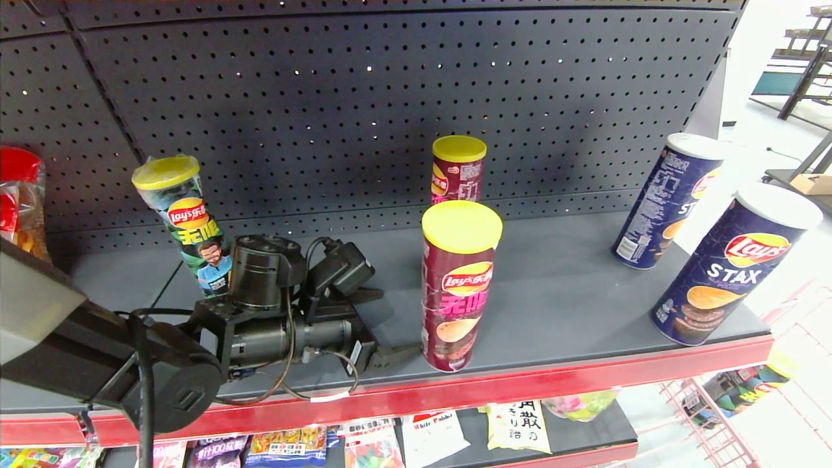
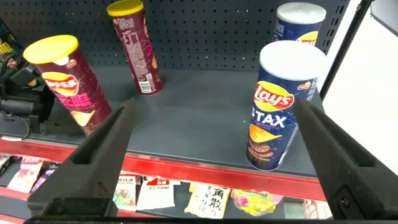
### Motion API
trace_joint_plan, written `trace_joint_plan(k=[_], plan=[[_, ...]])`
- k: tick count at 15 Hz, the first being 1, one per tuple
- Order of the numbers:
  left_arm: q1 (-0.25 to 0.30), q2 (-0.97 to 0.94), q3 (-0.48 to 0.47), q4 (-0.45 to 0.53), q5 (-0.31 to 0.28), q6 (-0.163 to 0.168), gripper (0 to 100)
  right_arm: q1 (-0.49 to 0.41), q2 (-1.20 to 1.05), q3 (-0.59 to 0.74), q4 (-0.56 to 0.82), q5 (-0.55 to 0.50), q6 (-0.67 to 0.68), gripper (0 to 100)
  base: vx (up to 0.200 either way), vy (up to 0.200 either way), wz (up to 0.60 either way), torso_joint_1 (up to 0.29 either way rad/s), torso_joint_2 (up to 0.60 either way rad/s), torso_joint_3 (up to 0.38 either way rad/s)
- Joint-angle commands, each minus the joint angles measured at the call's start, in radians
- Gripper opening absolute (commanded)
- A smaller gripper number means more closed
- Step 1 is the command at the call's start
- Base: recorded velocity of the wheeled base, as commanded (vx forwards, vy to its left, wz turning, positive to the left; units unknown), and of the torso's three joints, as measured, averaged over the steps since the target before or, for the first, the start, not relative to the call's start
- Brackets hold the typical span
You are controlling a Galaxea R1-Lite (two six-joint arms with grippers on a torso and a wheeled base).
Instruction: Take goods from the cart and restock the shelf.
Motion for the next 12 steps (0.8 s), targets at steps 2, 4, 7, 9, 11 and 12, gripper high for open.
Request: trace_joint_plan(k=[2,4,7,9,11,12], plan=[[-0.005,0.015,-0.023,0.001,0.006,-0.001,100,0.001,0.004,-0.001,0.000,0.001,0.000,100,0.000,0.000,0.00,0.000,0.00,0.000],[-0.003,0.024,-0.038,0.003,0.008,-0.001,100,0.001,0.004,0.001,0.000,0.001,0.000,100,0.000,0.000,0.00,0.000,0.00,0.000],[-0.002,0.036,-0.063,0.006,0.009,-0.001,100,0.001,0.004,0.001,0.000,0.001,0.001,100,0.000,0.000,0.00,0.000,0.00,0.000],[-0.002,0.045,-0.075,0.006,0.009,-0.001,100,0.001,0.004,0.001,0.000,-0.001,0.009,100,0.000,0.000,0.00,0.000,0.00,0.000],[-0.002,0.053,-0.082,0.004,0.009,-0.001,100,0.001,0.004,0.001,0.000,-0.001,0.011,100,0.000,0.000,0.00,0.000,0.00,0.000],[-0.002,0.053,-0.082,0.004,0.009,-0.001,100,0.001,0.004,0.001,0.000,-0.001,0.011,100,0.000,0.000,0.00,0.000,0.00,0.000]])
